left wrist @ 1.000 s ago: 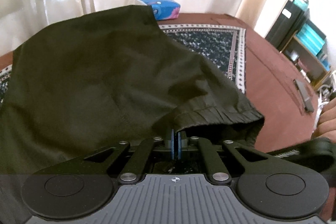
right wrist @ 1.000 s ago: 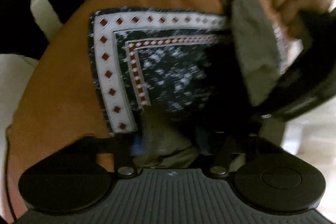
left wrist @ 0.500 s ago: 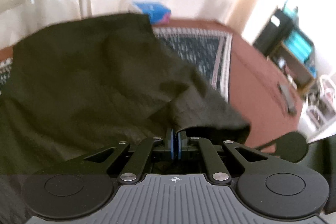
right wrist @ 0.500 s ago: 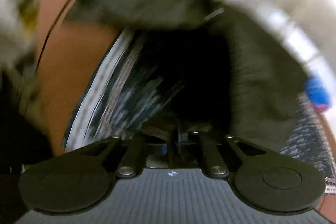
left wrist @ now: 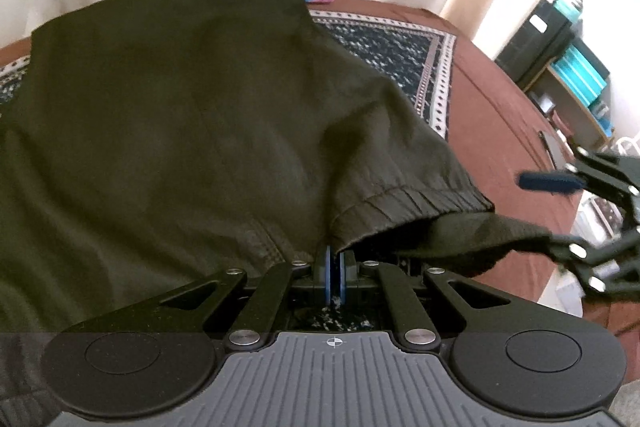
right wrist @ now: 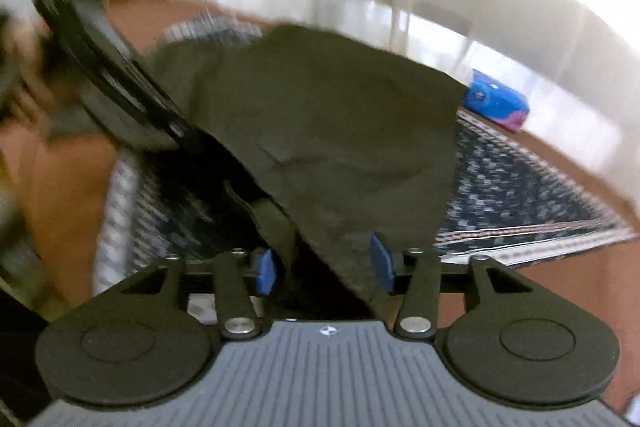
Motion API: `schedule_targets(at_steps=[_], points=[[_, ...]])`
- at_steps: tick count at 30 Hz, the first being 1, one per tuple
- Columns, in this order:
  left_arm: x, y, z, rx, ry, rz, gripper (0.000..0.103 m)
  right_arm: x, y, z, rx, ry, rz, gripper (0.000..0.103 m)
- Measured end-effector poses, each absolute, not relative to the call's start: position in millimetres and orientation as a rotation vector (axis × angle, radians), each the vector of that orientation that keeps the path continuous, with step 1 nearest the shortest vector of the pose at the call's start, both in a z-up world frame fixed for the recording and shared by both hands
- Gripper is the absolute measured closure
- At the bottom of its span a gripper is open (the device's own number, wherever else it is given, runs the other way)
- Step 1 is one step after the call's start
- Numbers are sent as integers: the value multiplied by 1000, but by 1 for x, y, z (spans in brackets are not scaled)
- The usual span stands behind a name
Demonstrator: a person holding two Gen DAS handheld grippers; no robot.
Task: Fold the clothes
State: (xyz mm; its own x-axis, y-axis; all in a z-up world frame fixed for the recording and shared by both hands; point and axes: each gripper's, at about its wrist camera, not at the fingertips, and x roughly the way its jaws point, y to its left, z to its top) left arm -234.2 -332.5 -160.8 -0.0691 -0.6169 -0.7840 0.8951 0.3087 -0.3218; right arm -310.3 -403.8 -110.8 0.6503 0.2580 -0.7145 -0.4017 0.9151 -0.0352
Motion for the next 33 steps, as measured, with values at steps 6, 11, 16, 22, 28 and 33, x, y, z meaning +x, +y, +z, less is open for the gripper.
schedule_targets(at_steps=[6,11,16,22,28,33], points=[[-235,-331,-157,335,1033,-1261,102,-324,-429,-106,-73,769,299,40],[-235,-334,-158,347,1039,-1262,102,-306,-421,-132,-271,799,229,42],[-238,-336,-160,392,1038,-1268,100,-282,-410,-157,-468,810,181,51],[-257,-340,-144,444,980,-1346,97,-281,-438,-110,-297,745,121,100],[-296,-349,-143,538,978,-1476,97,-303,-456,-99,-294,775,97,100],[-322,-360,-177,625,1059,-1514,90,-318,-463,-139,-357,932,127,99]])
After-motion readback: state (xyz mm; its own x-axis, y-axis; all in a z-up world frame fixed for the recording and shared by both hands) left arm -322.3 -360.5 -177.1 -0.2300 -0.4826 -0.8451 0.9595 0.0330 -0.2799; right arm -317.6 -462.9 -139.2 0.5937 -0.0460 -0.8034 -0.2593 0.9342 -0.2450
